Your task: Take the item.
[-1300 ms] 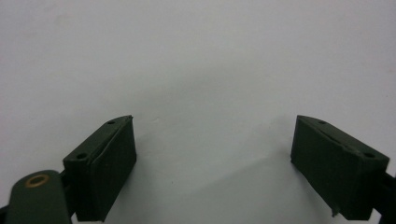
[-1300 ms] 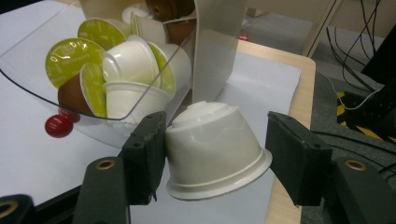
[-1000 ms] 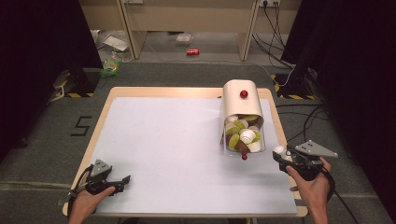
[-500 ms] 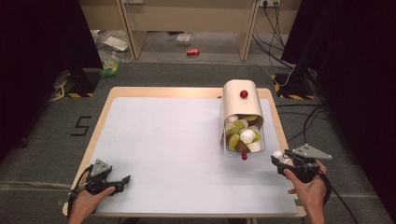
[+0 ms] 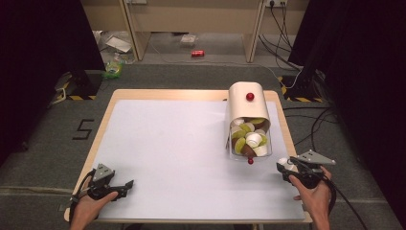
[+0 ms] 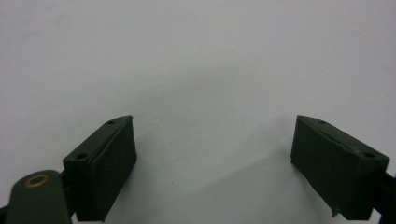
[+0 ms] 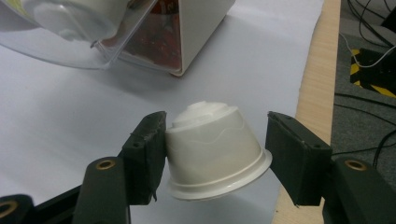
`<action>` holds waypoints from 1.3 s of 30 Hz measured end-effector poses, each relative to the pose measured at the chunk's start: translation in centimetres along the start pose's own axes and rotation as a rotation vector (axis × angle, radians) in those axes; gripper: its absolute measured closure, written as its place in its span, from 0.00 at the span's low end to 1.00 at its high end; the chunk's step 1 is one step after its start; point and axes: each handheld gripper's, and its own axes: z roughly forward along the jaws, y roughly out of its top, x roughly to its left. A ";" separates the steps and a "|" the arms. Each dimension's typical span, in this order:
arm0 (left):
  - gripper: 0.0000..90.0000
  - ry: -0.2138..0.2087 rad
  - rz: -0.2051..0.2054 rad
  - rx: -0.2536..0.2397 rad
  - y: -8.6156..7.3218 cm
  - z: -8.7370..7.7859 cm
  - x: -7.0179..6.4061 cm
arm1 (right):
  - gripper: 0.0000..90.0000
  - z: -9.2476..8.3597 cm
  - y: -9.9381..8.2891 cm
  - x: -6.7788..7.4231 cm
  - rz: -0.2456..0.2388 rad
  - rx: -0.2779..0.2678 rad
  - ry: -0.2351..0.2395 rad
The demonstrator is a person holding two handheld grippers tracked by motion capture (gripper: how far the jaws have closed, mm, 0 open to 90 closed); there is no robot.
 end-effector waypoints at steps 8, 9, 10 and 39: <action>0.15 0.000 0.000 0.000 0.0 0.0 0.0 | 0.44 0.8 -0.5 0.1 -0.004 0.018 0.012; 0.15 0.000 0.000 0.000 0.0 0.0 0.0 | 0.45 0.9 -0.6 0.1 -0.007 0.019 0.014; 0.15 0.001 0.000 0.000 0.0 0.0 0.0 | 0.45 1.0 -0.6 0.1 -0.009 0.018 0.014; 0.15 0.002 0.001 -0.001 0.0 0.0 0.0 | 0.44 2.5 -1.3 0.7 -0.029 0.067 0.046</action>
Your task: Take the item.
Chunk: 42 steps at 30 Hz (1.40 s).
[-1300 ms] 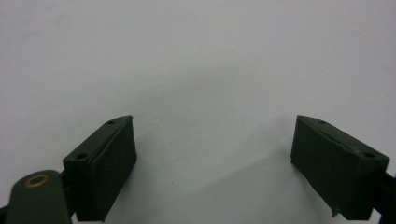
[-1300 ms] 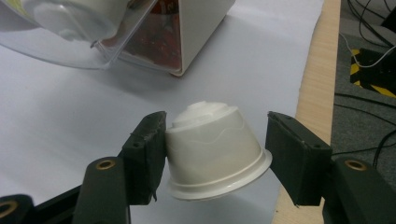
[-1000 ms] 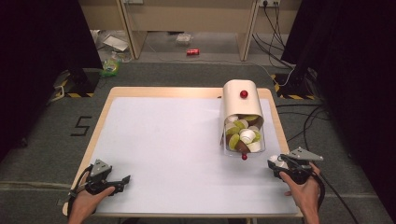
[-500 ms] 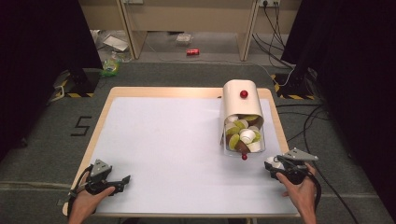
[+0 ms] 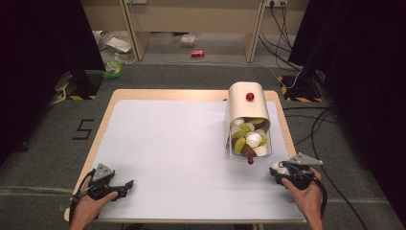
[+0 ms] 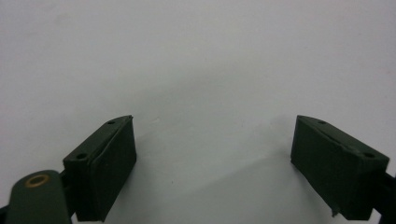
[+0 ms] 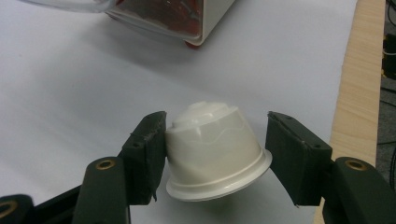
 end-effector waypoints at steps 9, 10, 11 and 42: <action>0.15 -0.001 -0.001 0.001 0.0 0.0 0.0 | 0.44 0.2 -0.4 -0.4 0.004 0.016 0.005; 0.15 -0.001 -0.001 0.001 0.0 0.0 0.0 | 0.44 0.2 -0.4 -0.4 0.008 0.019 0.006; 0.15 -0.001 -0.001 0.001 0.0 0.0 0.0 | 0.44 0.2 -0.4 -0.4 0.007 0.022 0.007; 0.15 -0.002 -0.001 0.000 0.0 0.0 0.0 | 0.38 -1.1 -1.1 -1.4 0.052 -0.009 0.030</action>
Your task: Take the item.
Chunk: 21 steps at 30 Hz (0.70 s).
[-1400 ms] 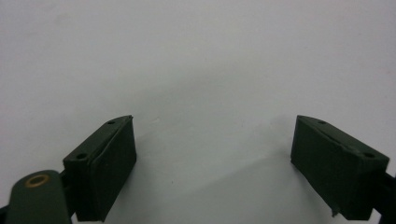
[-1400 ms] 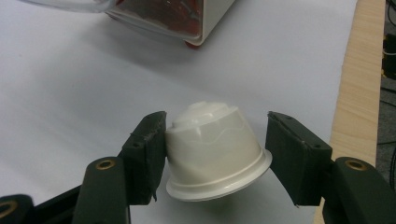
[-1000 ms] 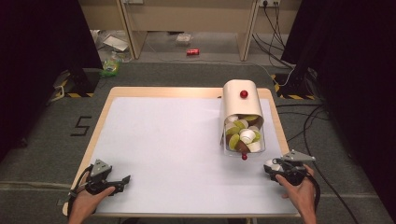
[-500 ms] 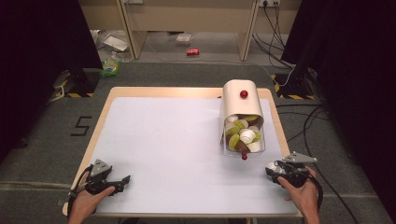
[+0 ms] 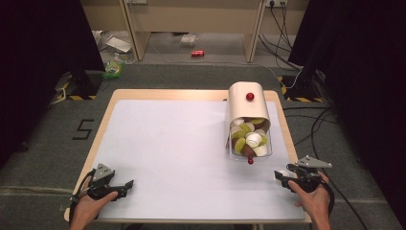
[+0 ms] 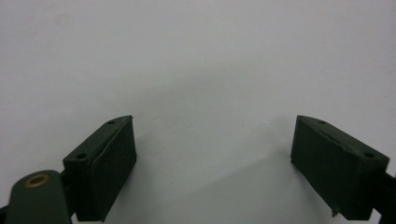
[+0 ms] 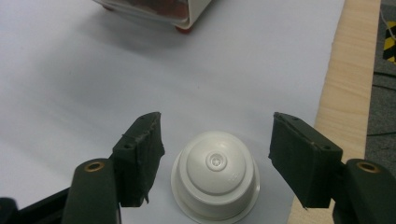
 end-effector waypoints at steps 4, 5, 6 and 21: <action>0.15 0.001 0.001 0.001 0.0 0.0 0.0 | 0.37 -0.1 0.1 0.1 0.002 -0.013 0.002; 0.15 0.001 0.001 0.000 0.0 0.0 0.0 | 0.37 -0.2 0.2 0.2 0.000 -0.012 0.004; 0.15 0.000 0.000 0.000 0.0 0.0 0.0 | 0.36 -0.2 0.3 0.3 -0.001 -0.018 0.005; 0.15 -0.001 -0.001 0.001 0.0 0.0 0.0 | 0.35 -0.8 1.0 1.0 -0.018 -0.085 0.013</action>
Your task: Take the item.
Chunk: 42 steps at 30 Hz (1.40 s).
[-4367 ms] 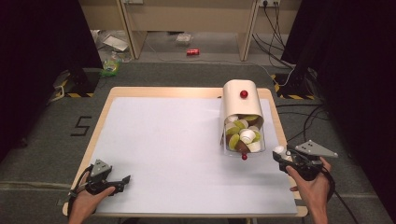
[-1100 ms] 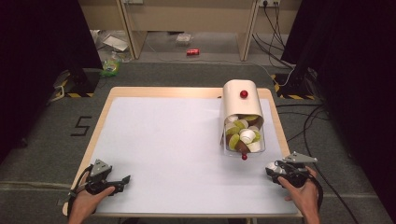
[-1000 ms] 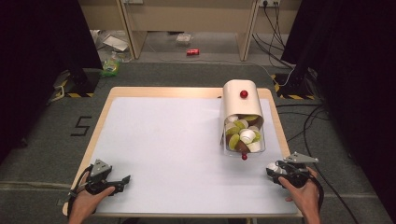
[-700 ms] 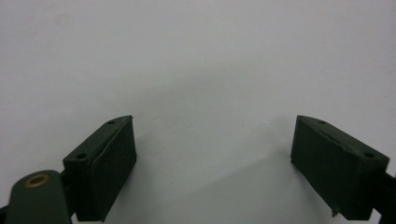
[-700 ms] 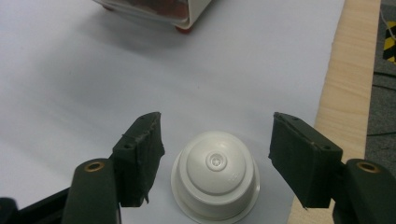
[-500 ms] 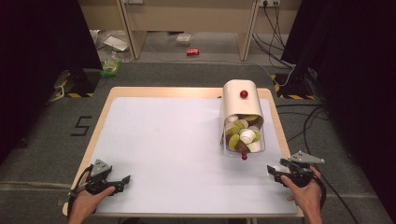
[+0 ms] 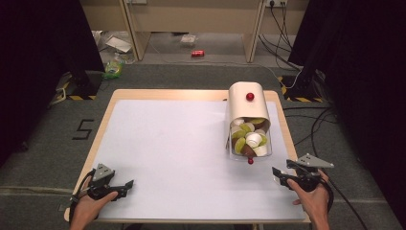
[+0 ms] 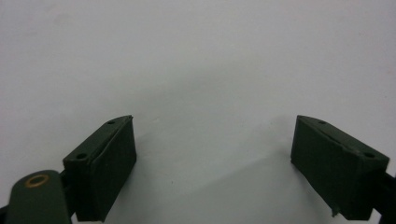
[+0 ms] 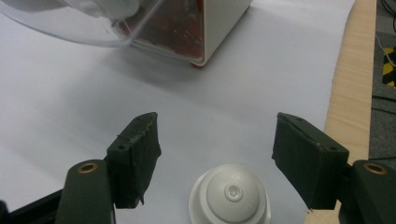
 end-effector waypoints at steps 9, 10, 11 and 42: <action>0.15 0.000 0.000 0.000 0.0 0.0 0.0 | 0.35 -0.4 0.5 0.3 -0.011 -0.025 0.006; 0.15 -0.001 -0.002 -0.001 0.0 0.0 0.0 | 0.35 -0.5 0.6 0.4 -0.013 -0.030 0.007; 0.15 -0.001 -0.002 -0.001 0.0 0.0 0.0 | 0.35 -0.5 0.6 0.4 -0.014 -0.030 0.006; 0.15 0.007 0.010 0.002 0.0 0.0 -0.1 | 0.35 -1.0 2.1 2.5 -0.067 -0.070 0.042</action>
